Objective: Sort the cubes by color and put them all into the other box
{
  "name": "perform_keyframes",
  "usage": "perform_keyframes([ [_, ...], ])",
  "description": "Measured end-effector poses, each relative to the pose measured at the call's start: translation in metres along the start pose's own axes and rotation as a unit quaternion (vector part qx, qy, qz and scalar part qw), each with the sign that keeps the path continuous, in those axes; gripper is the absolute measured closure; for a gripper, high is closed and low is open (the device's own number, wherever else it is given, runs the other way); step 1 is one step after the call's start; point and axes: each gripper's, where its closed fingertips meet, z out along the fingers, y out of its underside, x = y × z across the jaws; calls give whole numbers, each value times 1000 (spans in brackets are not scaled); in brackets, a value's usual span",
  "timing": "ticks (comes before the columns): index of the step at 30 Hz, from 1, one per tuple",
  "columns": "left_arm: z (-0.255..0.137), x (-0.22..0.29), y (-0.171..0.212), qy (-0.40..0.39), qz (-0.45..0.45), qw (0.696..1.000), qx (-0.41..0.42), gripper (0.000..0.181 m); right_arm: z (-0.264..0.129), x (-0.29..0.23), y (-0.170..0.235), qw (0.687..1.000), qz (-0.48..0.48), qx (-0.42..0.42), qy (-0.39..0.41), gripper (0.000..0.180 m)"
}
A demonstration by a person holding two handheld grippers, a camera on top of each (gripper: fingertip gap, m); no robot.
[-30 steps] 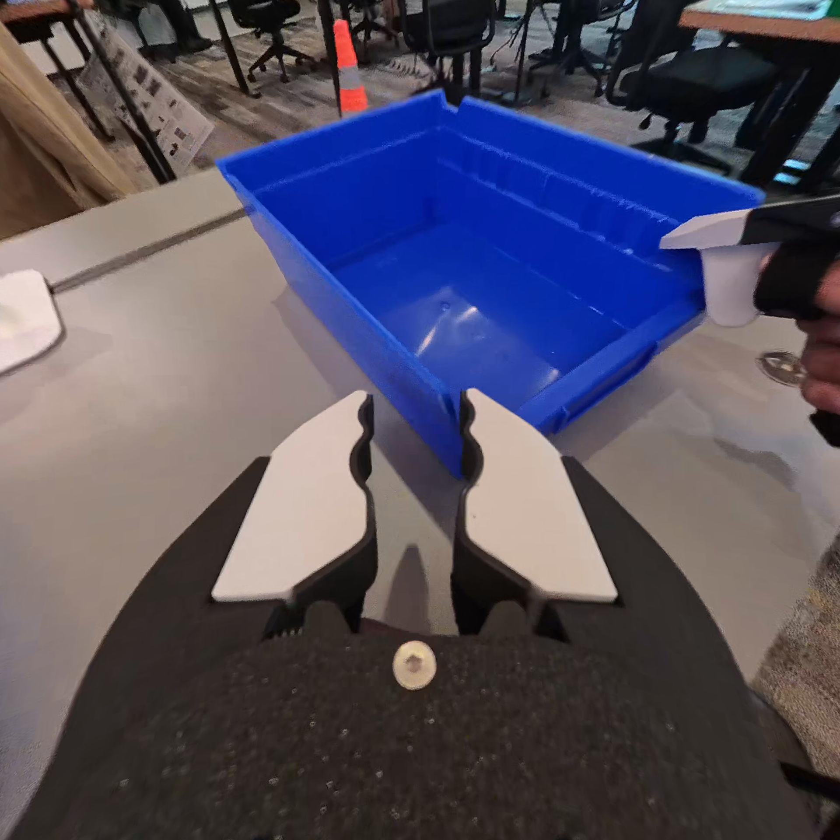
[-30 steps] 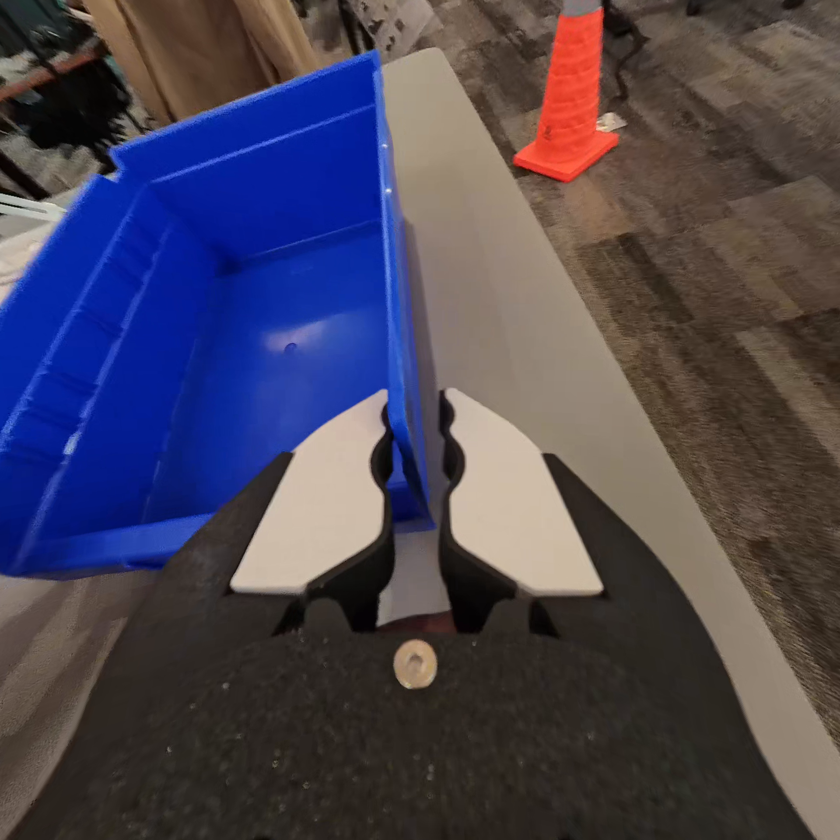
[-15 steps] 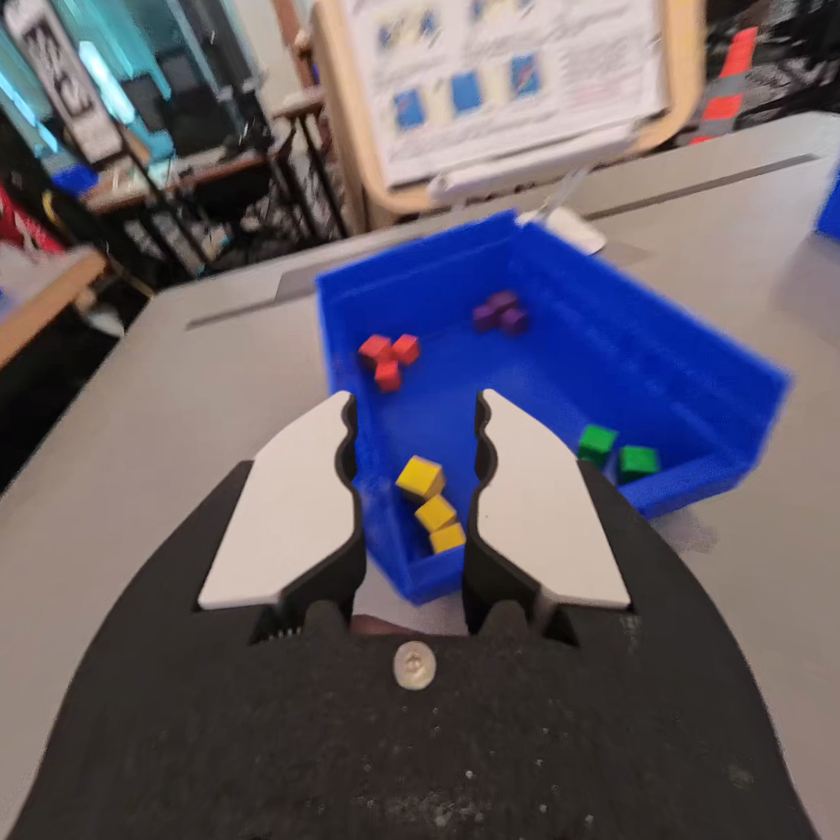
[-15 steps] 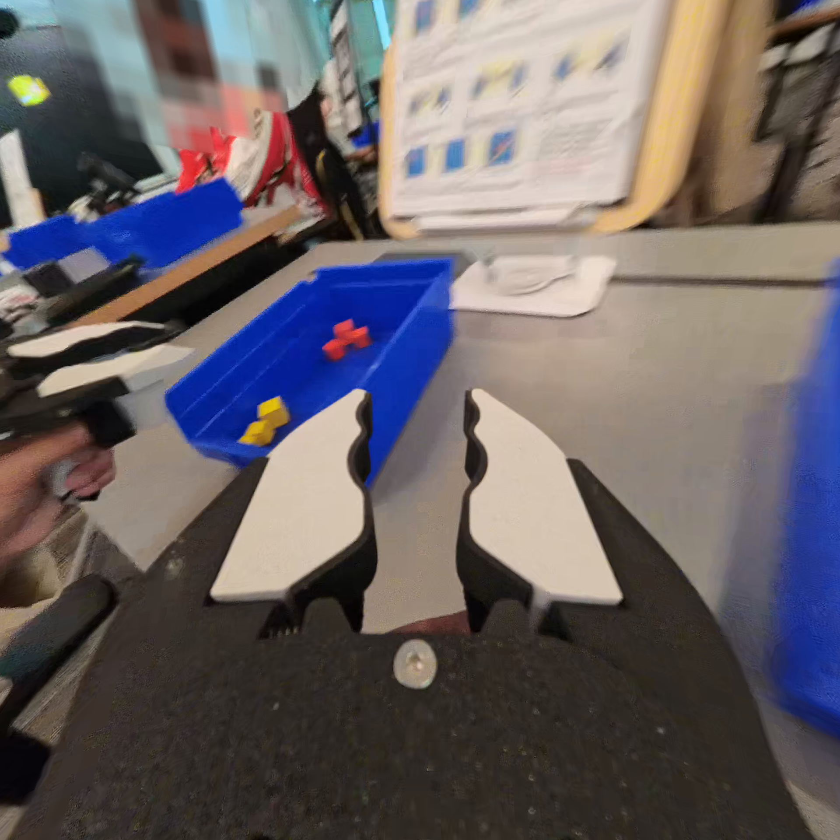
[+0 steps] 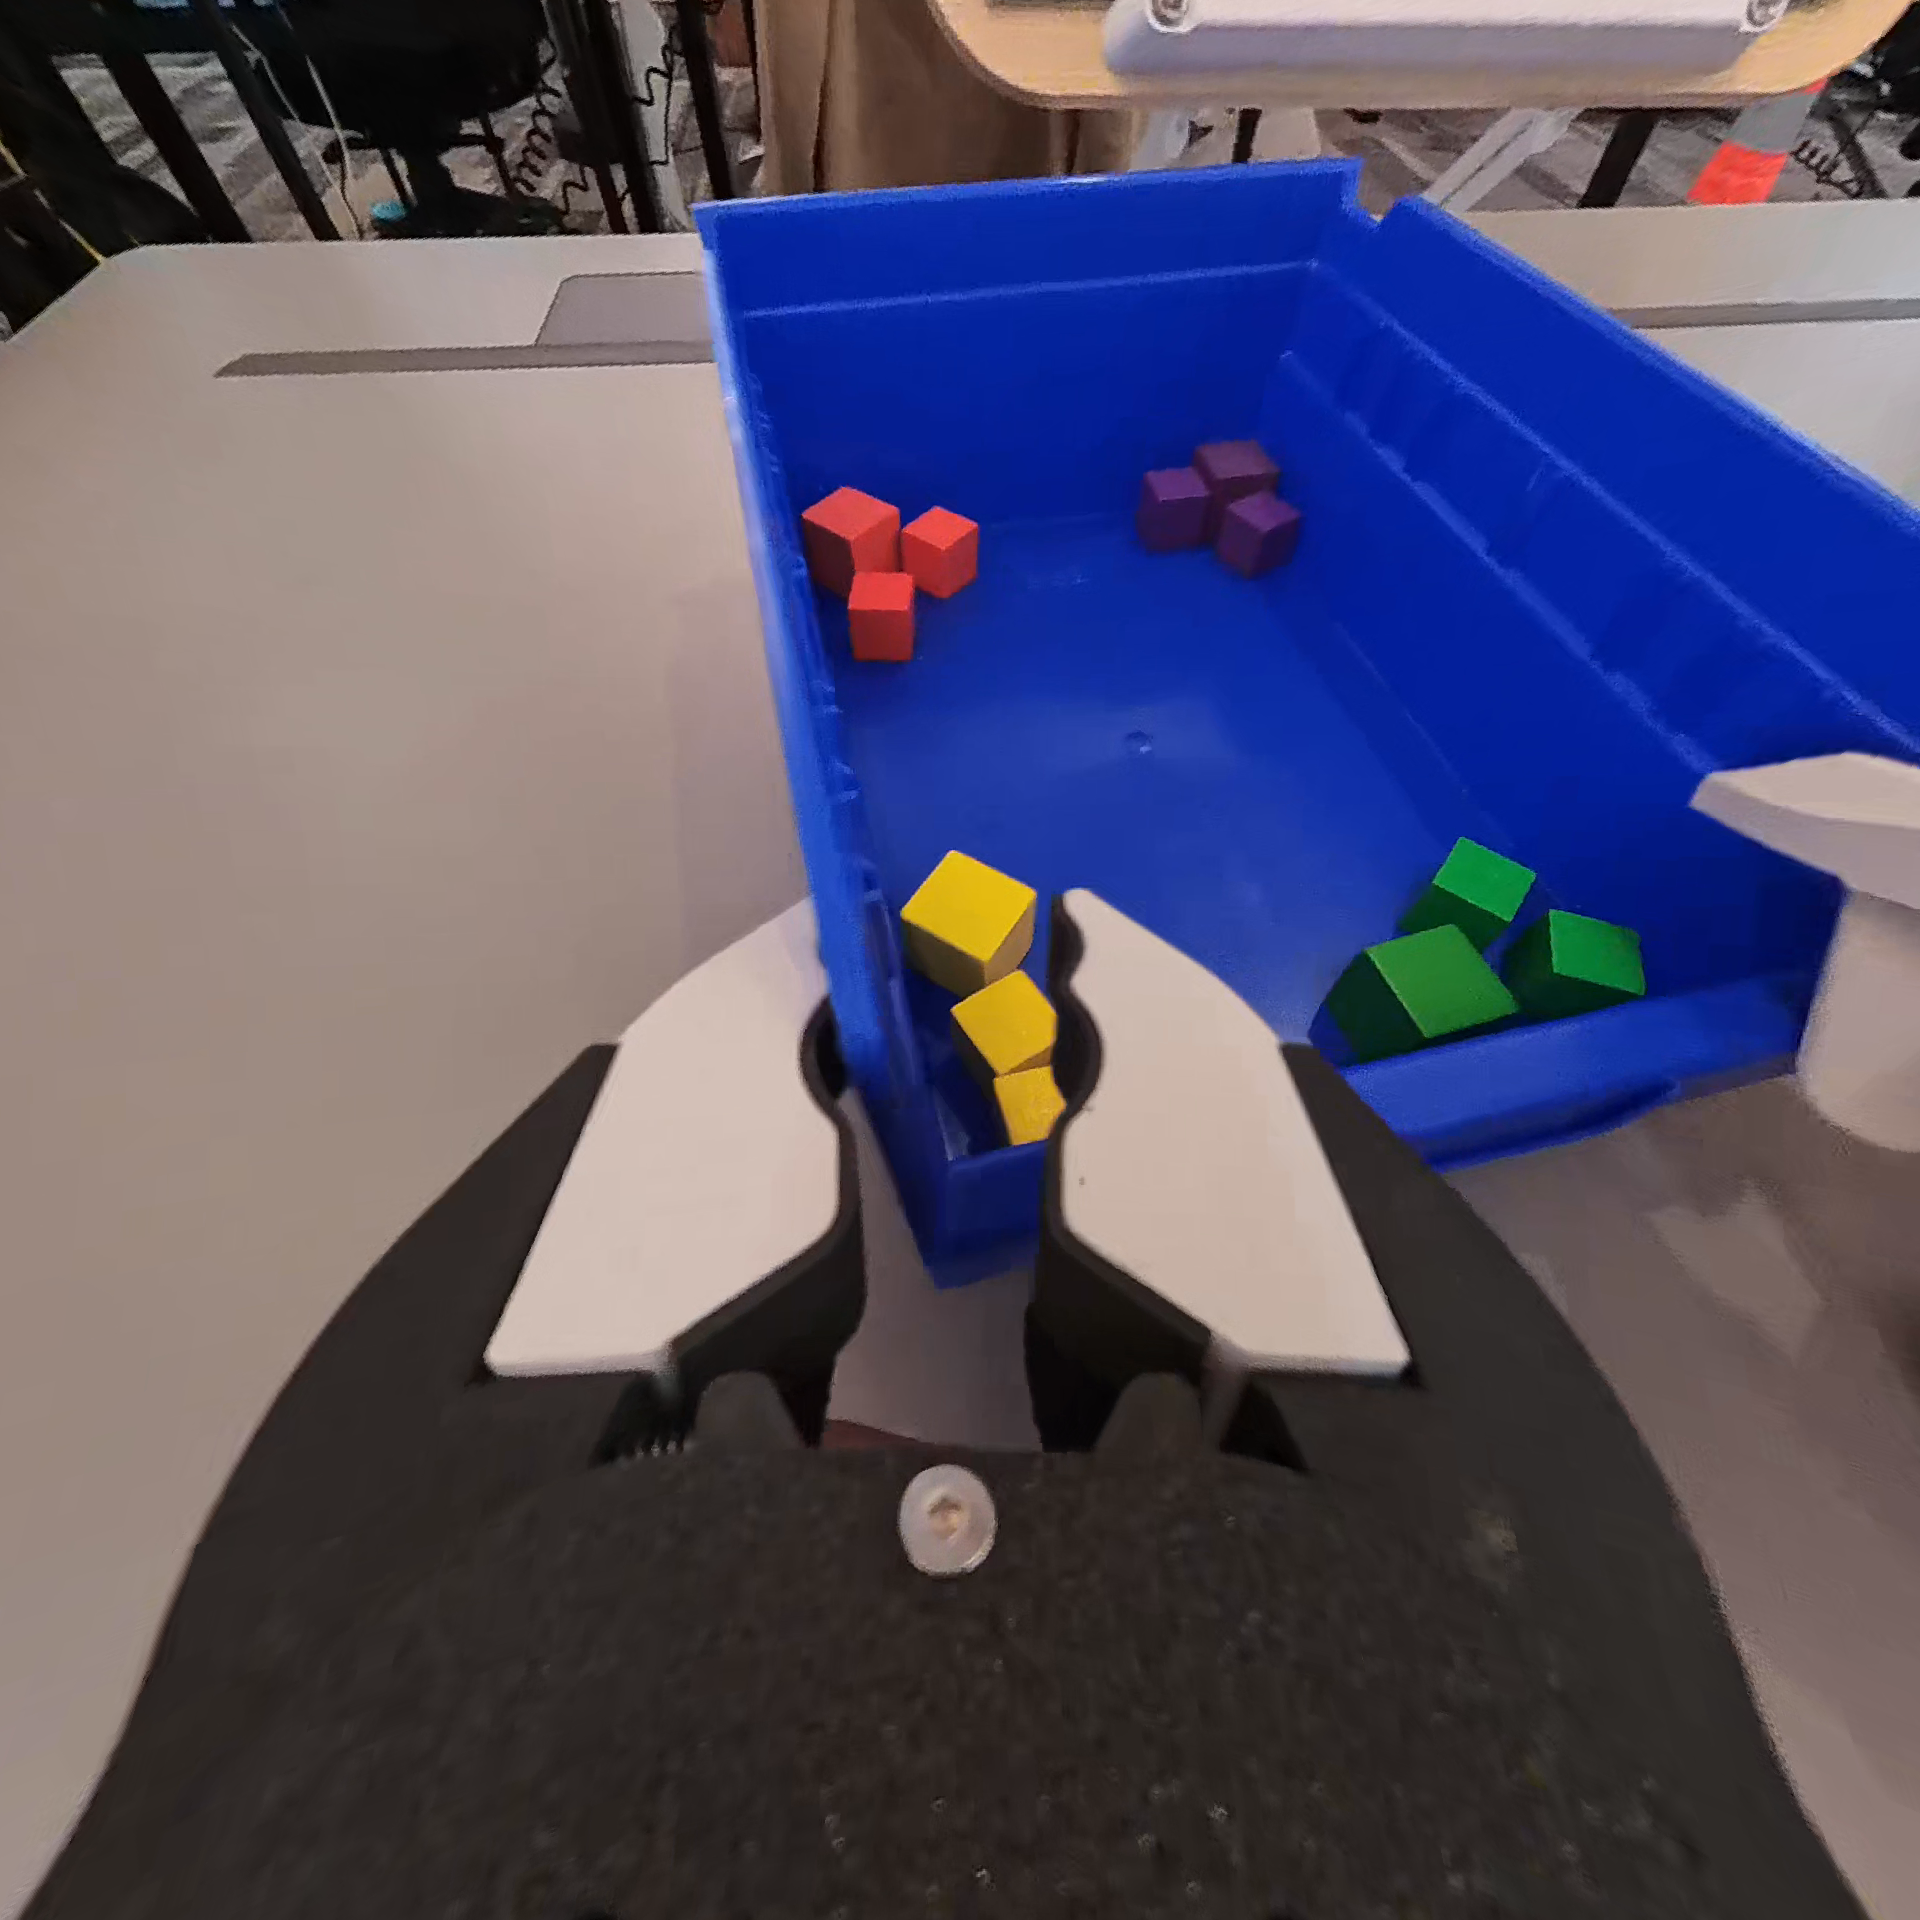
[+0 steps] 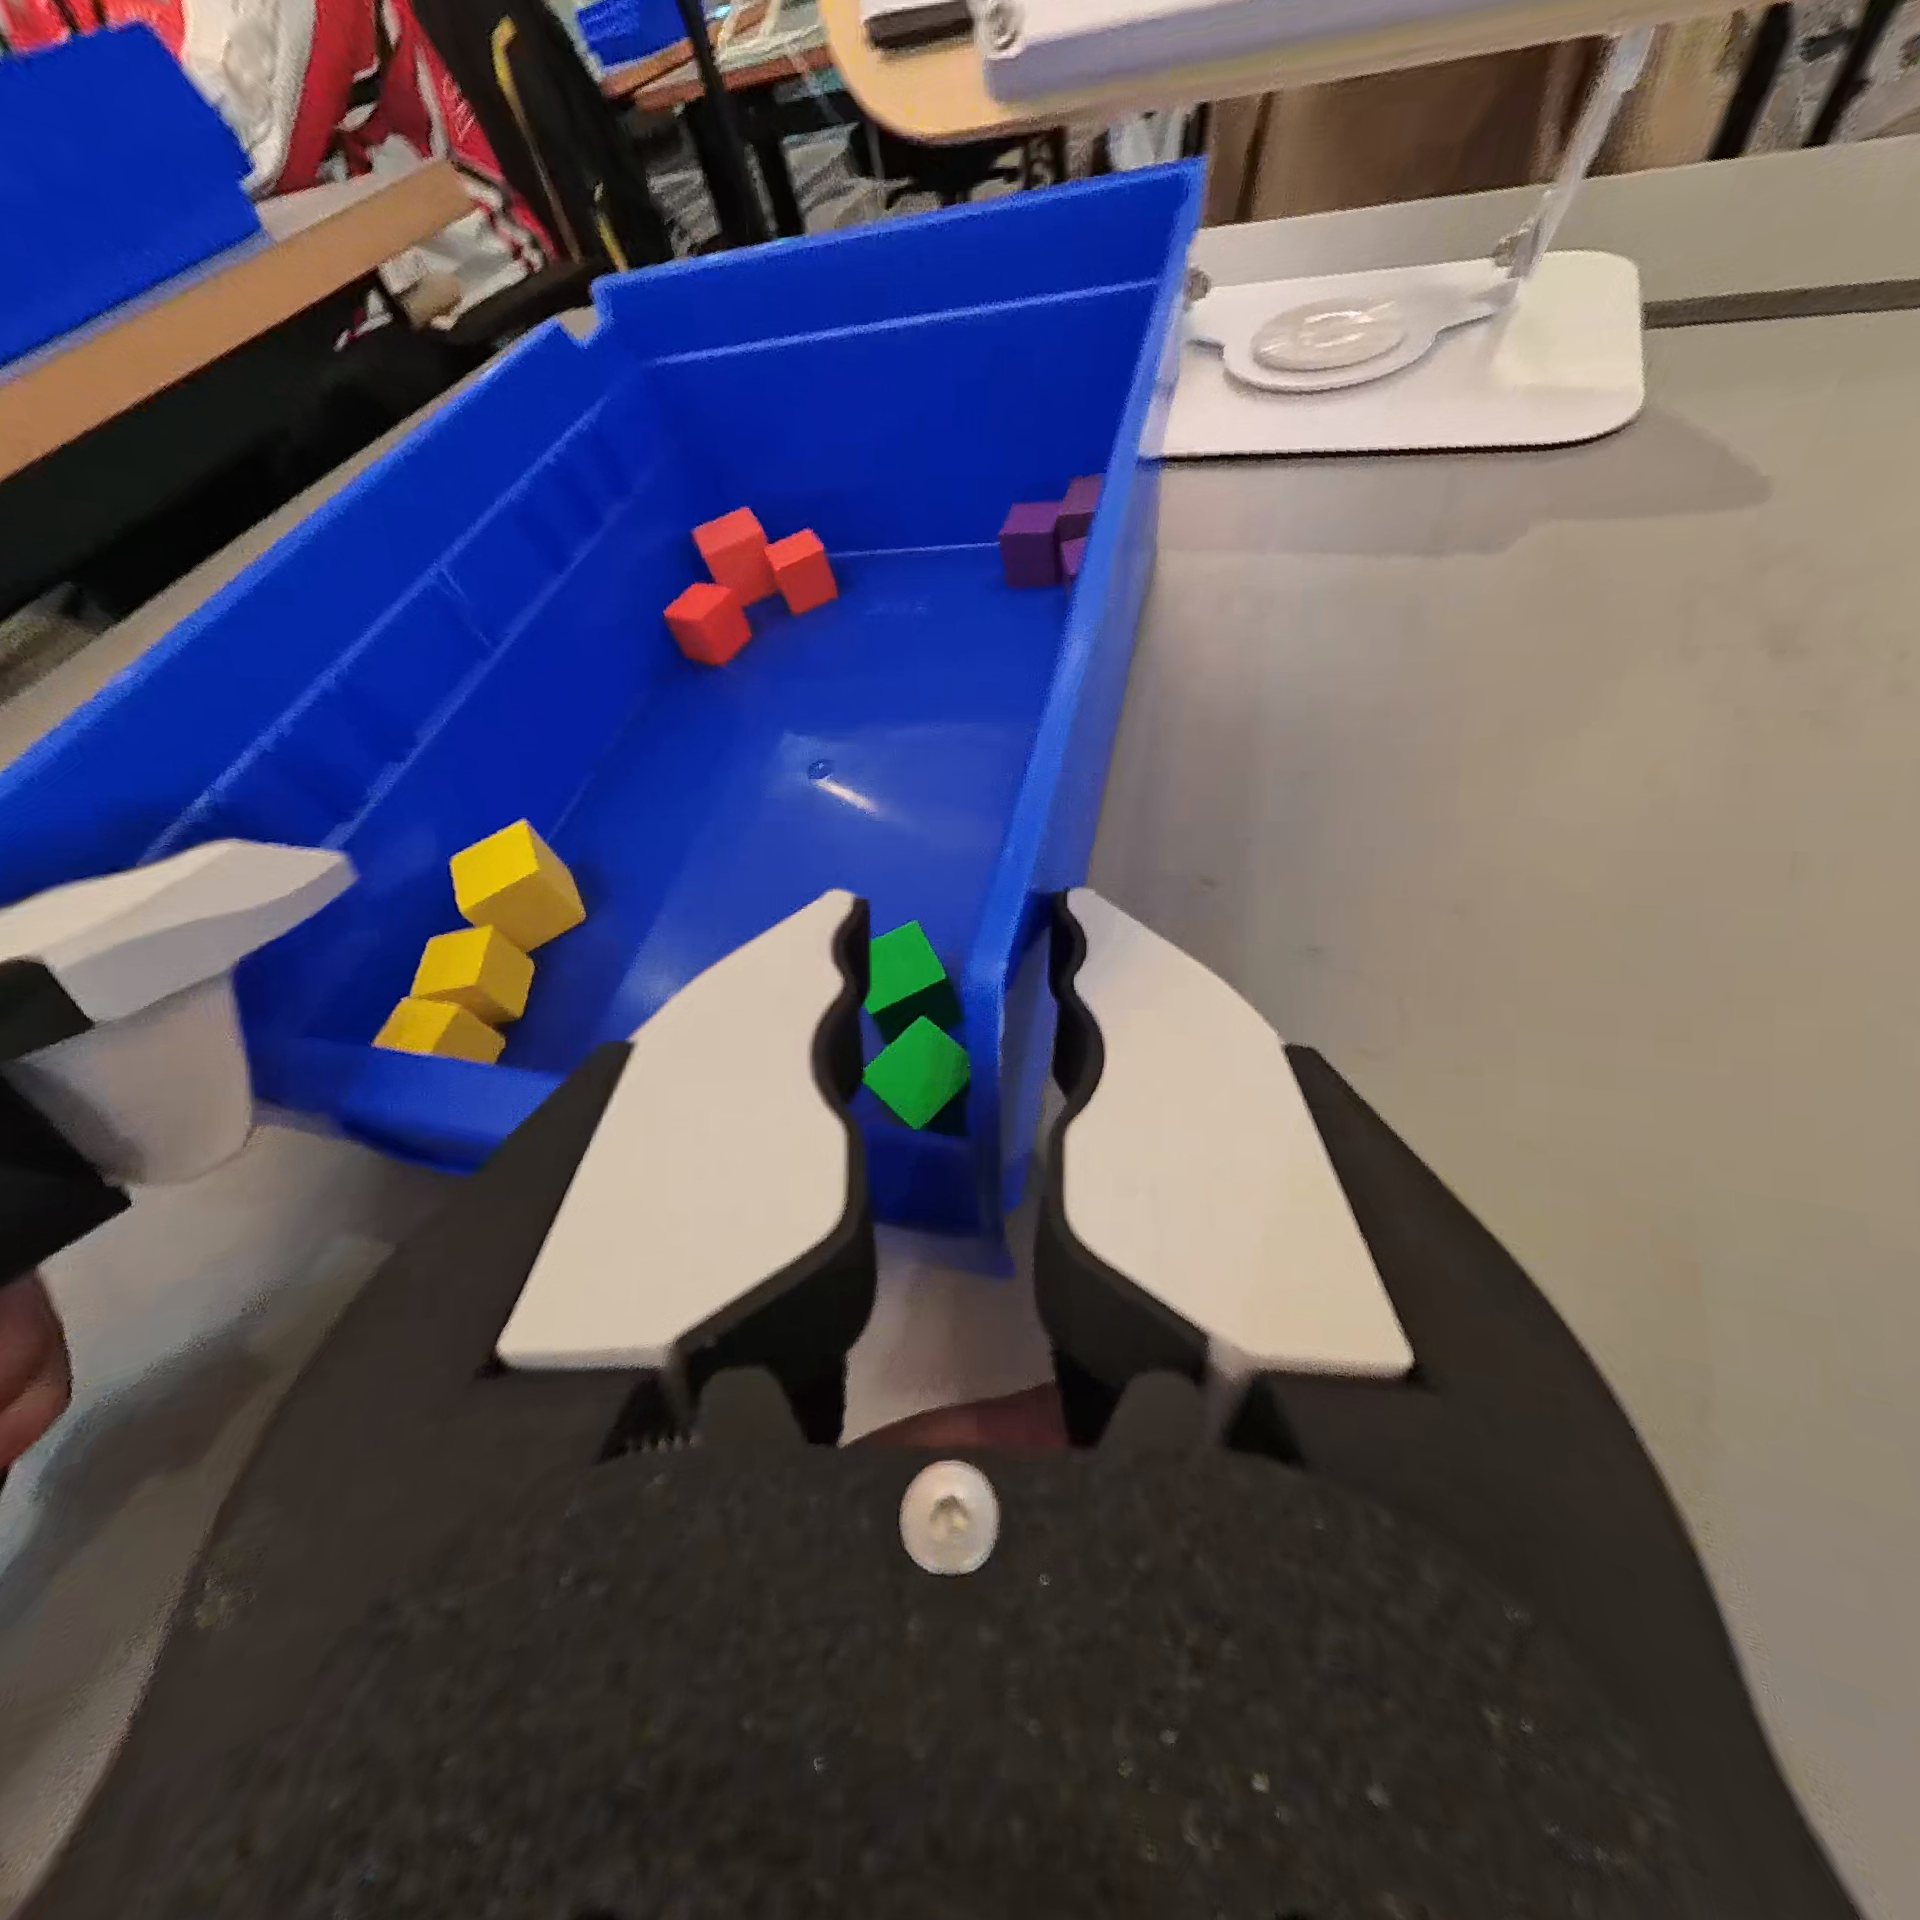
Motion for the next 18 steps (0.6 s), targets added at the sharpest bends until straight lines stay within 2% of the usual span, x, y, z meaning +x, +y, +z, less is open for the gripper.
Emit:
perform_keyframes([
  [3, -6, -5, 1, -9, -27, 1000, -1, 174, -5, 12, -6, 998, 45, 29, 39, 163],
  [5, -9, -9, 2, -25, -25, 999, -2, 176, -8, 15, -6, 995, 71, 40, 53, 174],
  [10, -13, -30, 2, -45, -22, 999, -9, 178, -10, -3, -2, 991, 91, 59, 79, 175],
  [18, -31, -109, -10, -67, -10, 998, -17, 178, 17, -79, -2, 994, 89, 52, 47, 174],
])
